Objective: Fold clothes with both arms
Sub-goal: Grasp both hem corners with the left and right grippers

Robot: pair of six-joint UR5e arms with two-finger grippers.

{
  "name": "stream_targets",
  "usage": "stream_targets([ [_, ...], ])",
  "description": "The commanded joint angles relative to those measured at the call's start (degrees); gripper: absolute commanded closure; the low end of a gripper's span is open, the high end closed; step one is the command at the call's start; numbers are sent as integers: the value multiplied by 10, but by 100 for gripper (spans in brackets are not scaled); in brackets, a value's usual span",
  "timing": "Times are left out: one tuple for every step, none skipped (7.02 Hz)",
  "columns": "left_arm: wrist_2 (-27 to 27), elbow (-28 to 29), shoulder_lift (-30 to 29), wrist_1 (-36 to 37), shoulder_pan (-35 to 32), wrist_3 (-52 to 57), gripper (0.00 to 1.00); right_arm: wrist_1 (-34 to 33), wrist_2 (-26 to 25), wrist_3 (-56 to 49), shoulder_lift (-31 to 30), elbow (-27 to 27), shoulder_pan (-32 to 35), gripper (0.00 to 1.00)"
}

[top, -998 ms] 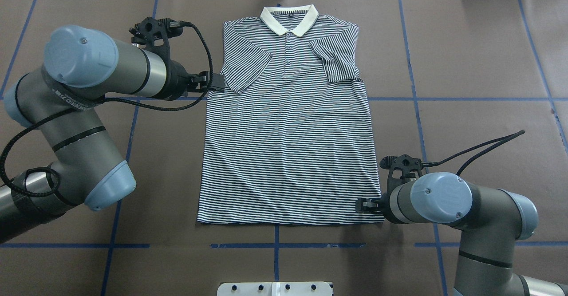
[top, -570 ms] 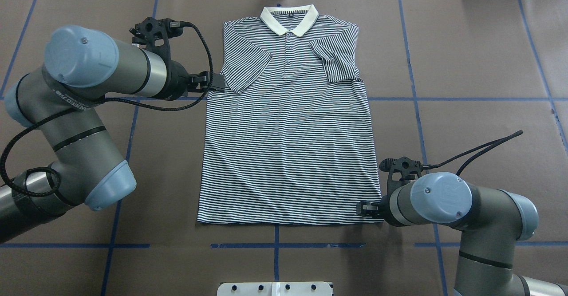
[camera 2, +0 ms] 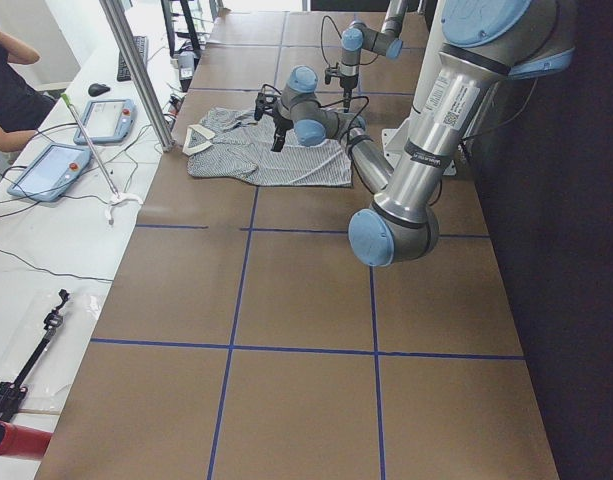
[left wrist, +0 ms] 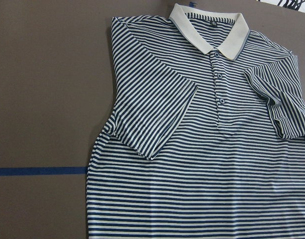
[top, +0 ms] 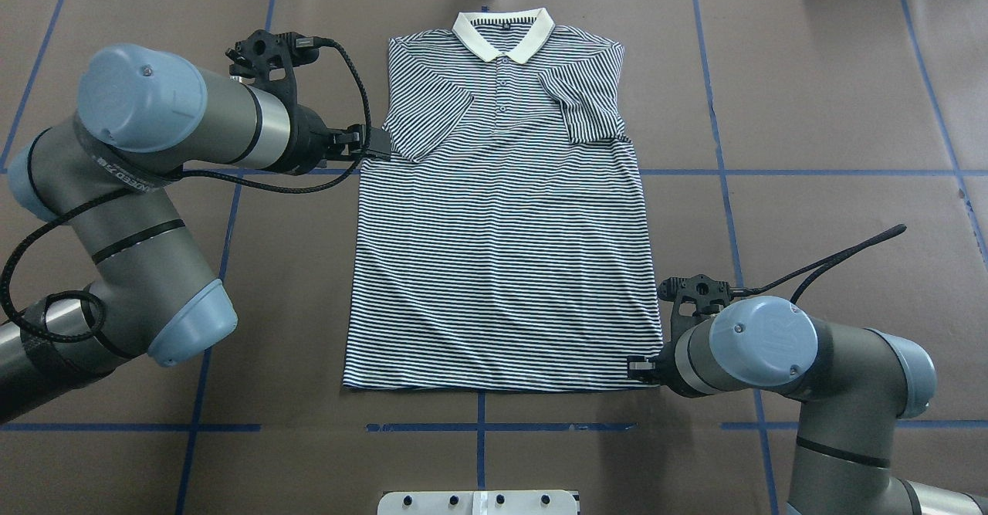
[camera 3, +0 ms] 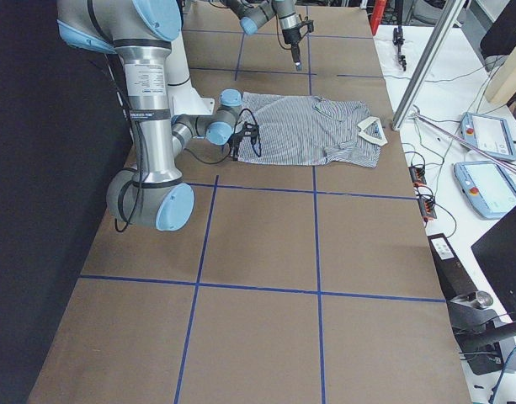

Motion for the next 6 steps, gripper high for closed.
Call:
stream_targets([
  [0,4,0,0,2,0,0,-27,3,0,1,19,2,100],
  [-1,1,3,6,4,-6,0,-27,2,0,-2,37,6,100],
  [1,-13,6,45,30,-70,0,-26,3,0,-2,51,14,100],
  [22,-28,7,85,93,-169,0,-26,1,0,-4,65,20,100],
  [77,-54,31,118,156,-230,0,-26,2,0,-4,71,23,100],
  [109,-67,45,148,203,-288,0,-25,3,-1,-3,71,24,100],
])
